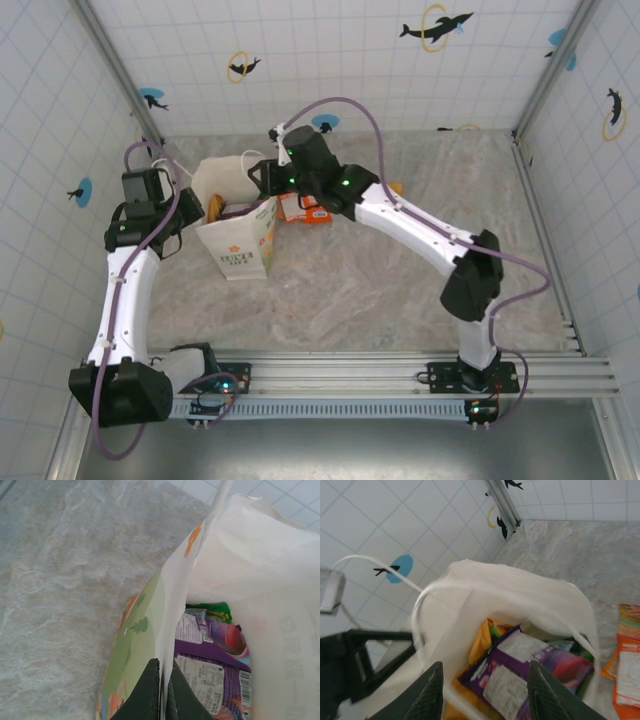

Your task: Place the snacks into the paper bag

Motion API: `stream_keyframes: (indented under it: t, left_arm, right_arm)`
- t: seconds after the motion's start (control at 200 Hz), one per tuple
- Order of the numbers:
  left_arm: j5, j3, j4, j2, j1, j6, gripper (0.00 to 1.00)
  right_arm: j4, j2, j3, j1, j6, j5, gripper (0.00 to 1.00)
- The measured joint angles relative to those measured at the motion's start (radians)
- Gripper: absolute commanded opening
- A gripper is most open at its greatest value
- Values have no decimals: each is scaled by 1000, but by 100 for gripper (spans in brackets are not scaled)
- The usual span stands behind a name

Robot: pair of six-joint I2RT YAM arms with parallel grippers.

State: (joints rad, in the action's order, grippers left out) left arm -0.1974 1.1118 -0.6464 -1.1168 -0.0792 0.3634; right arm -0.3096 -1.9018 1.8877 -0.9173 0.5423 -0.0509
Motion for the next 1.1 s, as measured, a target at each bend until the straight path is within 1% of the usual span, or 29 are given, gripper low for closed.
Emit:
stream_keyframes:
  t: [0.095,0.215,0.375,0.45,0.515,0.615,0.731,0.801,0.961,1.101]
  left_arm:
    - [25,0,-4,2,0,-3,8]
    - [32,0,-8,4,0,-8,9]
    - [32,1,-11,5,0,-8,9]
    - [32,2,-11,5,0,-8,9]
    - [31,2,-11,5,0,-8,9]
    - [31,2,-12,5,0,-8,9]
    - [31,2,-16,8,1,-8,9]
    - [30,2,-19,13,1,-8,9]
    - [25,0,-18,31,1,-7,9]
    - [23,0,-18,32,1,-7,9]
  right_arm:
    - [34,94,-95,6,-9,-7,48]
    - [66,174,-191,24,-12,-1,48]
    - [71,216,-310,76,-20,30,50]
    - [71,216,-364,99,-69,57,50]
    - [89,215,-426,113,-156,61,50]
    - [120,210,-527,119,-339,43,51]
    - [162,171,-587,126,-549,19,53]
    - [224,142,-631,134,-697,13,54]
    - [414,84,-785,145,-1022,16,62]
    - [561,3,-858,144,-1209,52,64]
